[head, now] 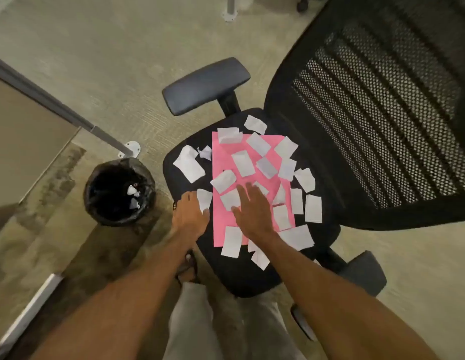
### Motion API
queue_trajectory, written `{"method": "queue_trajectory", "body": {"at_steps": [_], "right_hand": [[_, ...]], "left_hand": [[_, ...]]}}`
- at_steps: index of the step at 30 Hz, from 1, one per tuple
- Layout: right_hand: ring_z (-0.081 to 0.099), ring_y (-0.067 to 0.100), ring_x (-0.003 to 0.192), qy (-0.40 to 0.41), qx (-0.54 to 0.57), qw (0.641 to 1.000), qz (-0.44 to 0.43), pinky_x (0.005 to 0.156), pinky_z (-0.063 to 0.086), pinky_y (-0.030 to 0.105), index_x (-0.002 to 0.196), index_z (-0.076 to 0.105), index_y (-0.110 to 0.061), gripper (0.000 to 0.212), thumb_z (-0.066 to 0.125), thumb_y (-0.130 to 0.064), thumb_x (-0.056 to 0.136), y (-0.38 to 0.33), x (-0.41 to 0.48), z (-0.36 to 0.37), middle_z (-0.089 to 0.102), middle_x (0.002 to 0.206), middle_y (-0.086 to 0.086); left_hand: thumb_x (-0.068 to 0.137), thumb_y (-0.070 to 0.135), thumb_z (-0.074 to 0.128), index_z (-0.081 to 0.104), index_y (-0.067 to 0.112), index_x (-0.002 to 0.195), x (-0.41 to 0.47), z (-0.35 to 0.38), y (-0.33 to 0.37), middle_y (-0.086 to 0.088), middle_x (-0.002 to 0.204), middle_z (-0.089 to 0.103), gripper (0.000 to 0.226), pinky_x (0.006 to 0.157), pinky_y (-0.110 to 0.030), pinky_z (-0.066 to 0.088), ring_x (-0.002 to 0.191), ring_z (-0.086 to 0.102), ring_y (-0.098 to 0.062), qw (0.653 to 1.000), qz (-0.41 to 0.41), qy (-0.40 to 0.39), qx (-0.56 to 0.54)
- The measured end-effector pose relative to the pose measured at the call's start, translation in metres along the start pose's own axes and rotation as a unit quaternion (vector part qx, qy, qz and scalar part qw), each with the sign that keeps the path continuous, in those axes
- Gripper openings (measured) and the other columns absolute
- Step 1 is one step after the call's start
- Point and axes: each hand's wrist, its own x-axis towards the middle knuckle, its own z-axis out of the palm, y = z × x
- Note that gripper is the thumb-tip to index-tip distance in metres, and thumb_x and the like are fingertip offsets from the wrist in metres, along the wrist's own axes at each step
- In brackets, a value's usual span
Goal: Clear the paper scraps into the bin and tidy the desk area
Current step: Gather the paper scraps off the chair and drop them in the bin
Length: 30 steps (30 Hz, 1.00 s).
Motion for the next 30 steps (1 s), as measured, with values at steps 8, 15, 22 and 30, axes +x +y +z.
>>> {"method": "queue_trajectory", "body": {"at_steps": [8, 15, 22, 30], "right_hand": [[0.048, 0.025, 0.124, 0.014, 0.023, 1.000, 0.001, 0.091, 0.050, 0.034, 0.137, 0.040, -0.023, 0.059, 0.068, -0.031, 0.086, 0.000, 0.029, 0.024, 0.044, 0.141, 0.010], [0.040, 0.024, 0.131, -0.005, 0.037, 0.998, 0.050, 0.098, 0.046, 0.034, 0.142, 0.030, -0.028, 0.064, 0.064, -0.031, 0.088, -0.008, 0.035, 0.032, 0.033, 0.148, 0.007], [0.041, 0.024, 0.127, -0.007, 0.013, 0.994, 0.106, 0.101, 0.044, 0.031, 0.140, 0.032, -0.017, 0.058, 0.061, -0.029, 0.091, -0.015, 0.038, 0.038, 0.039, 0.141, 0.011], [0.049, 0.020, 0.120, 0.036, 0.030, 0.996, 0.071, 0.101, 0.046, 0.033, 0.120, 0.060, -0.013, 0.031, 0.062, -0.024, 0.091, -0.019, 0.065, 0.018, 0.053, 0.133, 0.006]], "left_hand": [[0.083, 0.024, 0.072, 0.040, 0.009, 0.130, 0.044, 0.012, 0.000, -0.015, 0.132, 0.048, 0.059, 0.099, -0.043, 0.046, 0.121, 0.050, -0.033, 0.991, -0.107, -0.010, -0.076], [0.082, 0.012, 0.073, 0.047, 0.013, 0.111, 0.063, 0.021, -0.010, -0.011, 0.115, 0.057, 0.040, 0.088, -0.045, 0.054, 0.105, 0.059, -0.030, 0.986, -0.097, -0.064, -0.123], [0.090, 0.024, 0.063, 0.059, 0.016, 0.080, 0.072, -0.001, -0.031, -0.001, 0.081, 0.063, 0.014, 0.067, -0.028, 0.046, 0.072, 0.056, -0.014, 0.988, -0.012, -0.097, -0.118], [0.090, 0.026, 0.063, 0.065, 0.008, 0.088, 0.118, -0.051, -0.034, -0.010, 0.126, 0.050, 0.017, 0.094, -0.046, 0.044, 0.120, 0.041, -0.030, 0.978, 0.183, 0.024, -0.094]]}}
